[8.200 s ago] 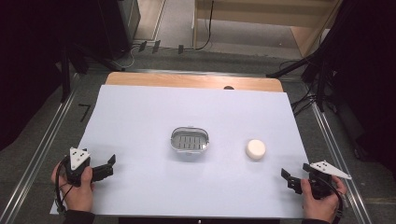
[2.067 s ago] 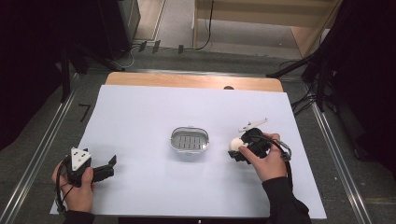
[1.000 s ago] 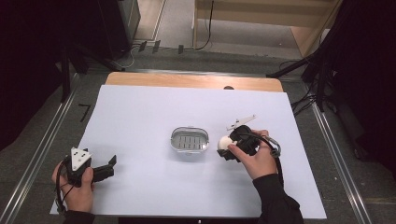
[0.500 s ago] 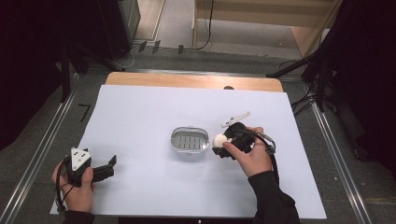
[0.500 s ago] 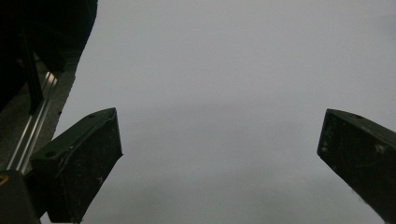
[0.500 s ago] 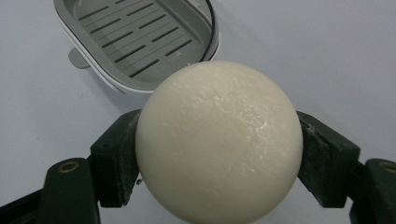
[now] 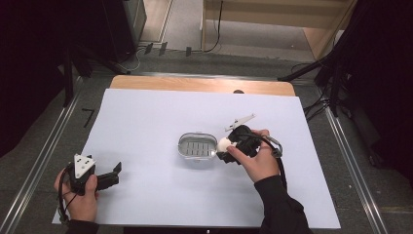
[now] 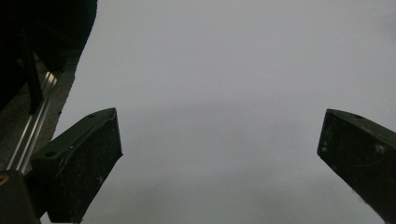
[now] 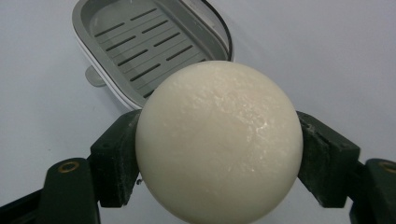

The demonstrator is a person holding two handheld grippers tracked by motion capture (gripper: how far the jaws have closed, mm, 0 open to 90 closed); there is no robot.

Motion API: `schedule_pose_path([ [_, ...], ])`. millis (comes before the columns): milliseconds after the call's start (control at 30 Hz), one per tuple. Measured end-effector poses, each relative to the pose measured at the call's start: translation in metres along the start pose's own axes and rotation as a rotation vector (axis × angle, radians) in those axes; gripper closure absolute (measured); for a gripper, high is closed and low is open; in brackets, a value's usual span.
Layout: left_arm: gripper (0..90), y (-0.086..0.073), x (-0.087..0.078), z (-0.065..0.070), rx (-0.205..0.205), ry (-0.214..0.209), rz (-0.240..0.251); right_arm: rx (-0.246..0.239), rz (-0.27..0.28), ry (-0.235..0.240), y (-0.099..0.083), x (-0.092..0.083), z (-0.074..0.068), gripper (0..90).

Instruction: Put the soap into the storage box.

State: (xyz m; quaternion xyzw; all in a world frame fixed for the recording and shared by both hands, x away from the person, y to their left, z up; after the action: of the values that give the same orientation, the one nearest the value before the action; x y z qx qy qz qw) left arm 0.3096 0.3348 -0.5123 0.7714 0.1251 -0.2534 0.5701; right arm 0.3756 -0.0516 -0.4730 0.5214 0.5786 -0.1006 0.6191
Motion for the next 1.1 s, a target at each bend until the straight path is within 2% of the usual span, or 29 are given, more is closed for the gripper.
schedule_pose_path([
  [833, 0.2, 0.0, 0.0, 0.0, 0.0, 0.001, -0.003, -0.028, -0.012, 0.023, 0.017, 0.011, -0.019, 25.2],
  [1100, 0.2, 0.0, 0.0, 0.0, -0.002, 0.001, -0.001, -0.033, -0.019, 0.045, 0.023, 0.018, -0.028, 25.2],
])
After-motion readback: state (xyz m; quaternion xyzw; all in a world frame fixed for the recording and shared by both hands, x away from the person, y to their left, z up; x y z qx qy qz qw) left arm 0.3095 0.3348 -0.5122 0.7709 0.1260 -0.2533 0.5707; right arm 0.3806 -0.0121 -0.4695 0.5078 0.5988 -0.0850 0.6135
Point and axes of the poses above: each handheld gripper's, and its own axes: x roughly forward along the jaws, y roughly out of its top, z roughly to its right, the point moved 9 cm from there along x, roughly forward along the jaws, and after that the axes turned 11 degrees about x, right-handed, at the moved point
